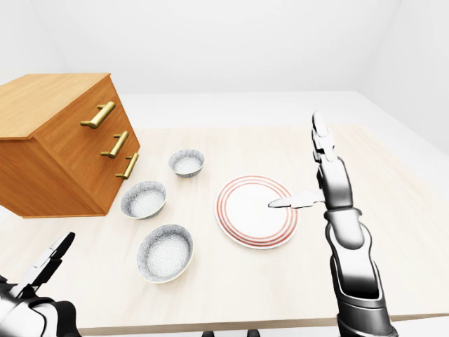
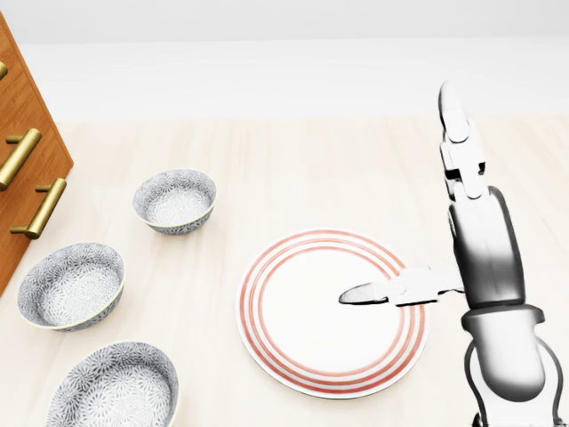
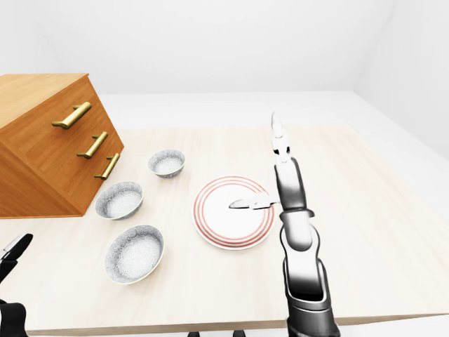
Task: Put the bowl at the front on the plate.
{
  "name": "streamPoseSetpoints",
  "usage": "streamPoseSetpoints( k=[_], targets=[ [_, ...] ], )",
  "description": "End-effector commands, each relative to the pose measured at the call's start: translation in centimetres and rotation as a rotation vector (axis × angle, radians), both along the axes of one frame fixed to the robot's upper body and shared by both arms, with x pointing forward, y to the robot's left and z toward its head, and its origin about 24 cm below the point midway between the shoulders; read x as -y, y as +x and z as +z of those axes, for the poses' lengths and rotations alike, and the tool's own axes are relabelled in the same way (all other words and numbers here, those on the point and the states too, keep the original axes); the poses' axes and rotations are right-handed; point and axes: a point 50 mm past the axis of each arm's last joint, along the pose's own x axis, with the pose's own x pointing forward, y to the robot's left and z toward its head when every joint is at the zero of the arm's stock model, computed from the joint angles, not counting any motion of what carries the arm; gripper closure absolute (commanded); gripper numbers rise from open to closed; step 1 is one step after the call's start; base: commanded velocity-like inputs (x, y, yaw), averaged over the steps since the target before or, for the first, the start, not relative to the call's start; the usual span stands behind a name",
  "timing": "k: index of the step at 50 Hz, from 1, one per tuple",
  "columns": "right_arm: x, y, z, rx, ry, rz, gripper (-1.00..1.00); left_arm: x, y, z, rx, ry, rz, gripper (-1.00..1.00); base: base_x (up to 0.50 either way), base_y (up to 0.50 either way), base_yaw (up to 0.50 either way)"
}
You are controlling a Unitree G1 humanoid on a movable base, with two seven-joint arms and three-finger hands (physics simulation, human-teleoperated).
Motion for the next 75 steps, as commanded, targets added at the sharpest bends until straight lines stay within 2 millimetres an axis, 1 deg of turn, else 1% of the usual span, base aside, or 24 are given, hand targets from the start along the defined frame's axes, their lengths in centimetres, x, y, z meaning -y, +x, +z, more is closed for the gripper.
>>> streamPoseSetpoints(
  k=[1,3,4,10,13,15,19,22,23,26,28,31,34,40,46,51,55,59,60,62,65,67,69,75],
  targets=[
    [-2.5,0.4,4.1,0.096,-0.528,0.051,-1.0,0.0,-0.2,0.4,0.009,0.014,0.006,-1.0,0.0,0.0,0.0],
    [-3.1,0.8,3.9,0.043,-0.675,0.053,-1.0,0.0,-0.3,0.5,0.013,0.017,0.008,-1.0,0.0,0.0,0.0],
    [-3.5,1.0,3.7,0.0,-0.752,0.067,-1.0,0.0,0.0,0.1,0.002,0.008,0.007,-1.0,0.0,0.0,0.0],
    [-3.6,1.5,3.7,-0.162,-0.978,0.022,-1.0,-0.1,0.0,0.1,0.005,0.004,0.004,-1.0,0.0,0.0,0.0],
    [-3.3,1.6,3.8,-0.185,-1.05,-0.083,-1.0,0.0,0.1,0.2,0.007,0.005,0.002,-1.0,0.0,0.0,0.0],
    [-2.8,1.7,3.9,-0.198,-1.054,-0.132,-1.0,0.0,0.0,0.4,0.013,0.01,0.001,-1.0,0.0,0.0,0.0],
    [-3.1,1.1,5.4,-0.153,-1.079,-0.238,-1.0,-0.1,0.0,0.2,0.008,0.008,0.003,-1.0,0.0,0.0,0.0],
    [-2.9,0.7,5.8,-0.146,-1.122,-0.303,-1.0,-0.1,0.2,0.1,0.006,0.004,0.0,-1.0,0.0,0.0,0.0],
    [-2.9,0.5,6.1,-0.133,-1.119,-0.32,-1.0,-0.1,0.0,0.4,0.015,0.011,0.001,-1.0,0.0,0.0,0.0],
    [-2.9,0.1,6.6,-0.124,-1.125,-0.372,-1.0,0.0,0.2,0.1,0.006,0.004,-0.001,-1.0,0.0,0.0,0.0],
    [-3.0,0.0,6.9,-0.112,-1.117,-0.387,-1.0,0.0,0.2,0.2,0.008,0.005,-0.001,-1.0,0.0,0.0,0.0],
    [-3.8,0.0,7.3,-0.103,-1.13,-0.425,-1.0,0.0,0.0,0.5,0.019,0.011,0.001,-1.0,0.0,0.0,0.0],
    [-4.6,-0.4,7.2,-0.098,-1.115,-0.413,-1.0,0.0,0.1,0.4,0.015,0.009,0.001,-1.0,0.0,0.0,0.0],
    [-6.2,-0.5,5.5,-0.143,-1.121,-0.336,-1.0,-0.1,0.2,0.3,0.014,0.005,-0.001,-1.0,0.0,0.0,0.0],
    [-7.3,0.0,3.4,-0.212,-1.121,-0.232,-1.0,-0.1,0.1,0.4,0.018,0.006,-0.001,-1.0,0.0,0.0,0.0],
    [-8.2,0.4,2.5,-0.234,-1.132,-0.181,-1.0,-0.1,0.1,0.5,0.022,0.009,-0.002,-1.0,0.0,0.0,0.0],
    [-9.4,-0.1,1.8,-0.228,-1.109,-0.097,-1.0,-0.1,0.2,0.3,0.016,0.004,-0.002,-1.0,0.0,0.0,0.0],
    [-10.1,-0.8,1.8,-0.208,-1.103,-0.066,-1.0,-0.1,0.4,0.0,0.004,-0.006,-0.006,-1.0,0.0,0.0,0.0],
    [-10.0,-0.8,1.7,-0.214,-1.136,-0.091,-1.0,-0.1,0.3,0.0,0.006,-0.004,-0.007,-1.0,0.0,0.0,0.0],
    [-10.4,-1.2,1.5,-0.213,-1.117,-0.071,-1.0,-0.1,0.3,0.1,0.008,-0.004,-0.007,-1.0,0.0,0.0,0.0],
    [-10.9,-1.6,1.9,-0.191,-1.104,-0.061,-1.0,-0.1,0.2,0.4,0.023,0.004,-0.006,-1.0,0.0,0.0,0.0],
    [-11.1,-1.9,2.0,-0.18,-1.125,-0.077,-1.0,-0.1,0.2,0.2,0.016,-0.004,-0.005,-1.0,0.0,0.0,0.0],
    [-11.4,-2.3,1.6,-0.185,-1.126,-0.053,-1.0,-0.1,0.2,0.2,0.018,-0.003,-0.005,-1.0,0.0,0.0,0.0],
    [-11.5,-2.9,1.3,-0.193,-1.096,-0.022,-1.0,-0.1,0.1,0.3,0.022,-0.003,-0.003,-1.0,0.0,0.0,0.0]
  ],
)
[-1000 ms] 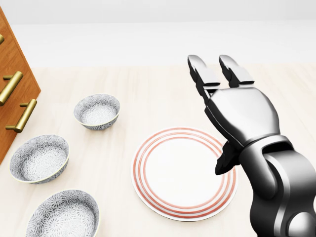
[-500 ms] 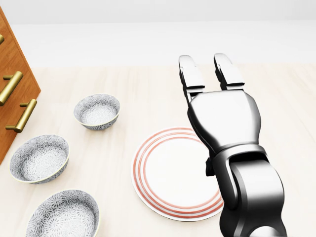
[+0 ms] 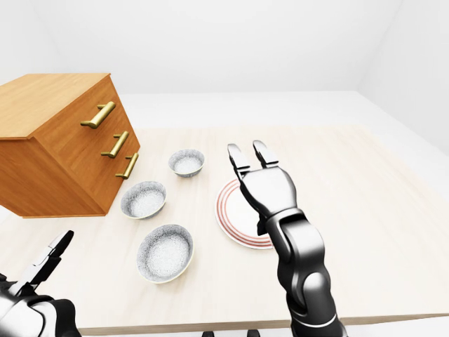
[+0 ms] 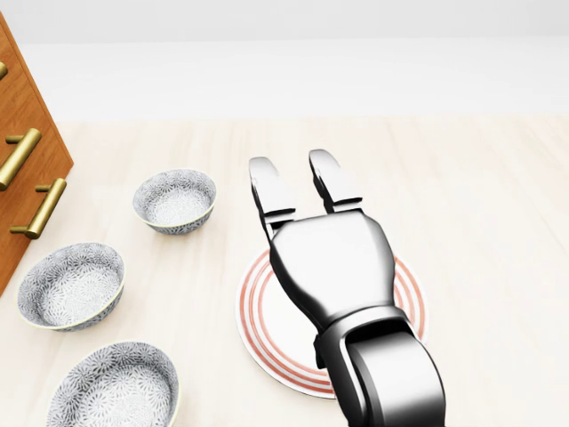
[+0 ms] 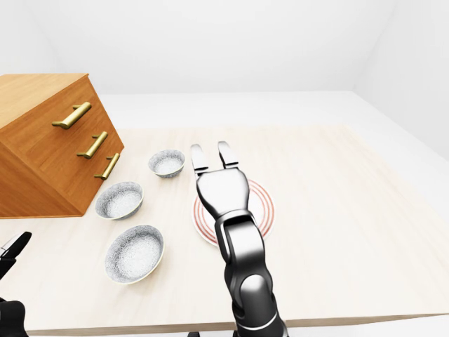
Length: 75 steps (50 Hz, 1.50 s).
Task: Put the bowl at the front on the plate.
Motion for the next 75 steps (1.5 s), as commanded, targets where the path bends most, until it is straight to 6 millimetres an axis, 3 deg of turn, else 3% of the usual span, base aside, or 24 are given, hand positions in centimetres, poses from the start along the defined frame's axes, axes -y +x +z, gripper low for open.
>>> streamPoseSetpoints(
  k=[1,25,32,45,53,65,75],
  targets=[
    [-1.0,-1.2,-0.5,-0.024,0.025,0.042,-1.0,0.0,-0.1,0.0,0.005,-0.002,0.001,-1.0,0.0,0.0,0.0],
    [-1.2,-1.1,-0.4,-0.012,0.003,0.039,-1.0,0.0,0.0,0.0,0.004,-0.003,0.001,-1.0,0.0,0.0,0.0],
    [-3.0,-1.1,-0.9,-0.04,-0.026,0.081,-1.0,-0.1,0.0,-0.4,-0.008,-0.014,0.0,-1.0,0.0,0.0,0.0],
    [-4.1,-2.0,-2.5,-0.102,-0.049,0.132,-1.0,-0.1,-0.1,-0.2,0.0,-0.013,0.002,-1.0,0.0,0.0,0.0],
    [-6.5,-2.0,-1.6,-0.076,-0.061,0.19,-1.0,-0.1,-0.3,0.0,0.006,-0.005,0.009,-1.0,0.0,0.0,0.0],
    [-7.0,-2.2,-2.3,-0.109,-0.058,0.22,-1.0,0.0,-0.1,-0.3,-0.009,-0.013,0.003,-1.0,0.0,0.0,0.0],
    [-9.0,-3.3,-3.5,-0.173,-0.057,0.319,-1.0,-0.1,-0.3,-0.1,0.001,-0.005,0.007,-1.0,0.0,0.0,0.0]
  ],
)
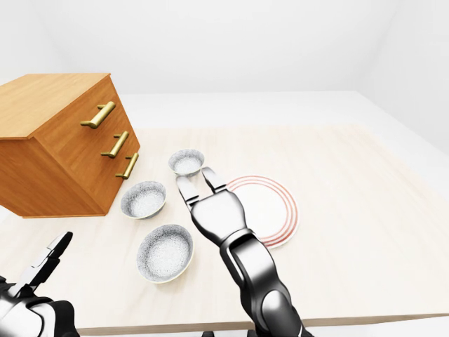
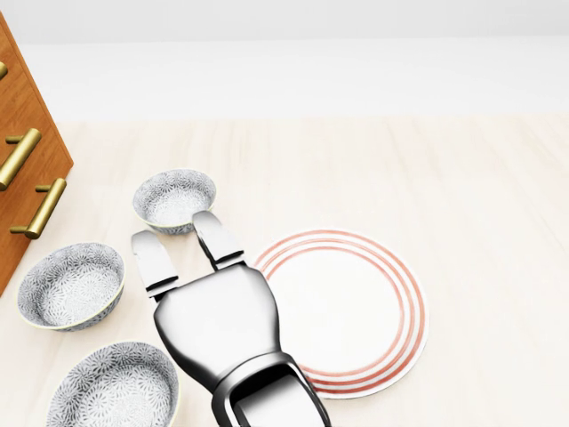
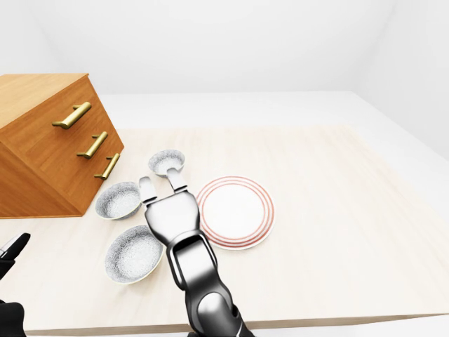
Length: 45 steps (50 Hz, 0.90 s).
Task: Put the bowl at the front on the plate.
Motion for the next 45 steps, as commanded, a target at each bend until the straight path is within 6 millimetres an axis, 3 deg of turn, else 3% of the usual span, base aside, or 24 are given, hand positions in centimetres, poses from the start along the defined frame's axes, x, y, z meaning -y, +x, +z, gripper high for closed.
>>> streamPoseSetpoints(
  k=[1,12,20,25,31,40,45],
  targets=[
    [-1.9,-1.3,-1.7,-0.075,-0.023,0.095,-1.0,0.0,0.1,-0.1,-0.003,-0.002,0.0,-1.0,0.0,0.0,0.0],
    [-2.9,-3.3,-2.9,-0.113,-0.042,0.184,-1.0,0.0,0.1,-0.1,-0.003,-0.005,-0.001,-1.0,0.0,0.0,0.0],
    [-2.7,-4.5,-5.7,-0.221,-0.087,0.228,-1.0,-0.1,-0.1,0.2,0.008,0.003,0.002,-1.0,0.0,0.0,0.0],
    [-3.2,-5.5,-6.2,-0.243,-0.097,0.271,-1.0,0.0,0.0,0.1,0.005,-0.001,0.001,-1.0,0.0,0.0,0.0],
    [-3.5,-6.0,-8.1,-0.312,-0.146,0.296,-1.0,0.0,0.0,0.1,0.005,-0.001,-0.001,-1.0,0.0,0.0,0.0],
    [-5.5,-7.0,-6.5,-0.24,-0.139,0.348,-1.0,0.0,0.1,0.0,0.003,-0.001,-0.002,-1.0,0.0,0.0,0.0],
    [-5.8,-7.6,-7.8,-0.32,-0.131,0.393,-1.0,0.0,0.2,-0.2,-0.004,-0.006,-0.003,-1.0,0.0,0.0,0.0]
  ],
)
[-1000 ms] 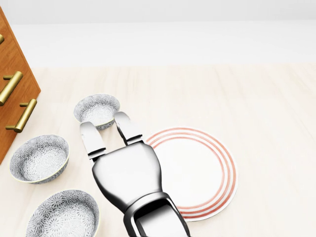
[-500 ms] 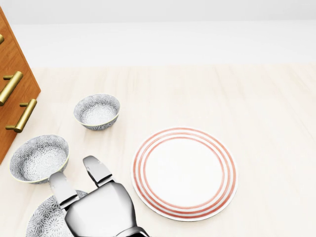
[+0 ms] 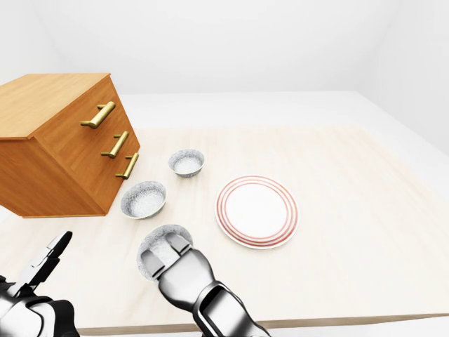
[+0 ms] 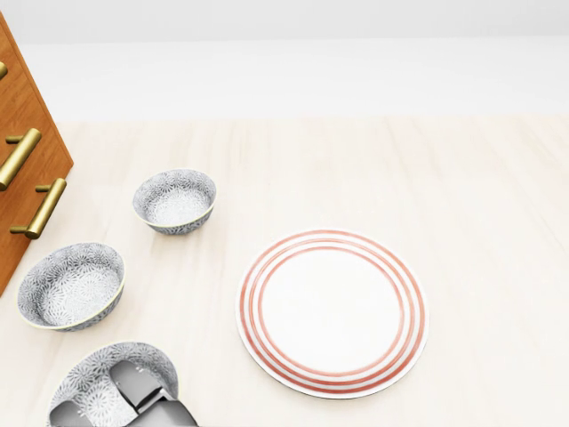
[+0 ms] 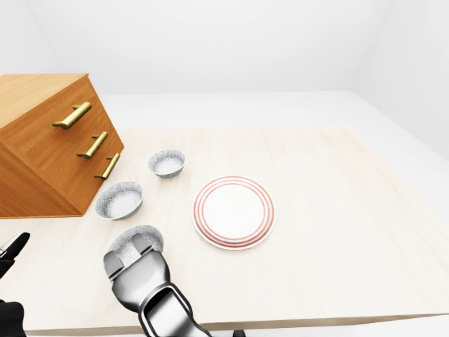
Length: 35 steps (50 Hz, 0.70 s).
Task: Put the bowl at the front on the plate.
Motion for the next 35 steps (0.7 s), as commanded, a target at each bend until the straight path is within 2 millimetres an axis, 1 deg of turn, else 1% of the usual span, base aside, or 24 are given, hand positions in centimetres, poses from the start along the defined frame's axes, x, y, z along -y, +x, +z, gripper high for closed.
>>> streamPoseSetpoints(
  k=[1,4,9,13,35],
  targets=[
    [-1.3,-1.3,-0.8,-0.036,-0.019,0.069,-1.0,0.0,0.1,-0.2,-0.009,-0.006,-0.002,-1.0,0.0,0.0,0.0],
    [-1.5,-1.4,-0.7,-0.042,-0.011,0.08,-1.0,0.0,0.1,-0.2,-0.008,-0.005,-0.004,-1.0,0.0,0.0,0.0],
    [-1.7,-1.8,-1.9,-0.074,-0.051,0.093,-1.0,0.0,0.0,0.1,0.004,0.002,-0.001,-1.0,0.0,0.0,0.0],
    [-1.5,-1.8,-2.2,-0.095,-0.052,0.092,-1.0,0.0,0.0,0.0,0.0,-0.002,-0.001,-1.0,0.0,0.0,0.0],
    [-1.4,-1.8,-2.2,-0.088,-0.056,0.087,-1.0,0.0,0.0,0.0,0.003,-0.001,0.0,-1.0,0.0,0.0,0.0]
  ],
)
